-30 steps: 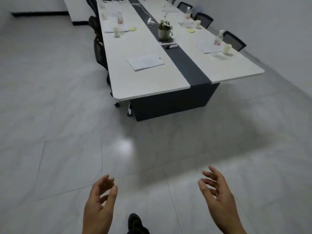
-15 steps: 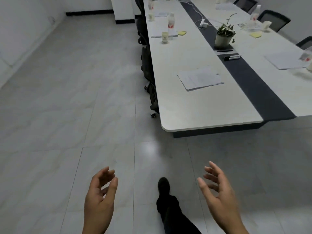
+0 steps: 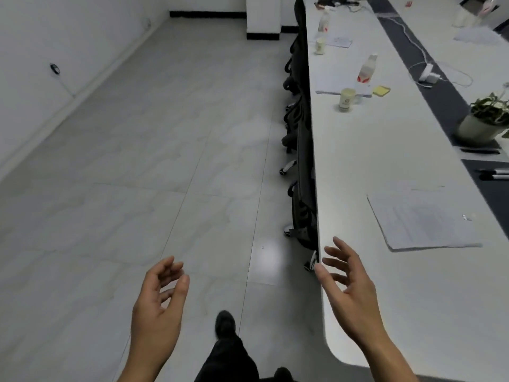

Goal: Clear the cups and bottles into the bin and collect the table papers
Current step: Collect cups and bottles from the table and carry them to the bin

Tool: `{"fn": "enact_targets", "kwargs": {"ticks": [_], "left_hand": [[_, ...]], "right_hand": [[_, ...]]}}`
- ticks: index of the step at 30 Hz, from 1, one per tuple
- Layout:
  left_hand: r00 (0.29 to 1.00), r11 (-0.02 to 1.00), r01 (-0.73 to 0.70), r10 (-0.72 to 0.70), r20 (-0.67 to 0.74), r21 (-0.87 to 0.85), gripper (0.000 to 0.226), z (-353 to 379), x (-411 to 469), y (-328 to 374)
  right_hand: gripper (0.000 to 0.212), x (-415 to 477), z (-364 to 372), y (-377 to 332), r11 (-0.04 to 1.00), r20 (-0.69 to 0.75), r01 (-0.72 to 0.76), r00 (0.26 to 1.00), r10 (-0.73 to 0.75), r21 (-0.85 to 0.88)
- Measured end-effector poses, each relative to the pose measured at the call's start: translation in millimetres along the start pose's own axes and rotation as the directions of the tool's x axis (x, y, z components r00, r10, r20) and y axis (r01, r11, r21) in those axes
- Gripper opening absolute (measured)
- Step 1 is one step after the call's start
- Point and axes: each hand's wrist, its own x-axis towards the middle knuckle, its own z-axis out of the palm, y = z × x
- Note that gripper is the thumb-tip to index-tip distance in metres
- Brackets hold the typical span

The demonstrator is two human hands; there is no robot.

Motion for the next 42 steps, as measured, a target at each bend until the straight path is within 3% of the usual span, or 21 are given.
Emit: {"fn": "enact_targets", "kwargs": {"ticks": [5, 9, 18, 26, 32, 35, 39, 42], "left_hand": [[0.998, 0.999, 0.043, -0.043, 0.036, -0.005, 0.035, 33.4, 142.0, -18.4], [0.991, 0.998, 0.059, -0.059, 0.123, 0.002, 0.033, 55.9, 274.9, 5.6], [0.931, 0.997, -0.034, 0.009, 0.365, 0.062, 0.030, 165.2, 525.2, 89.2], [0.843, 0.981, -0.122, 0.023, 0.537, 0.150, 0.034, 340.5, 689.5, 130.0], [0.781, 0.973, -0.218, 0.125, 0.612, 0.080, 0.038, 451.0, 808.2, 216.7], [0.768, 0.976, -0.210, 0.132, 0.627, 0.053, 0.037, 500.1, 852.5, 235.9], [0.676, 0.982, -0.169, 0.053, 0.735, 0.085, 0.034, 576.1, 908.9, 232.0], [0.531, 0.975, -0.194, 0.014, 0.847, 0.106, 0.032, 645.4, 957.3, 231.4]], "right_hand": [[0.059, 129.9, 71.0, -5.7, 0.997, 0.011, -0.007, 1.000, 0.008, -0.077], [0.058, 223.6, 113.5, -30.9, 0.993, -0.037, -0.044, 0.999, 0.040, -0.110], [0.061, 402.0, 148.5, -71.5, 0.988, -0.298, -0.157, 0.943, 0.151, 0.004], [0.060, 599.9, 139.5, -46.5, 0.957, -0.452, -0.251, 0.843, 0.291, 0.148], [0.059, 765.3, 95.6, -87.8, 0.975, -0.462, -0.200, 0.858, 0.224, 0.101], [0.057, 824.1, 78.3, -94.2, 0.974, -0.511, -0.198, 0.830, 0.226, 0.109], [0.059, 886.0, 64.1, -80.9, 0.956, -0.604, -0.273, 0.746, 0.279, 0.105], [0.060, 917.2, 60.0, -71.3, 0.920, -0.697, -0.374, 0.630, 0.342, 0.113]]}}
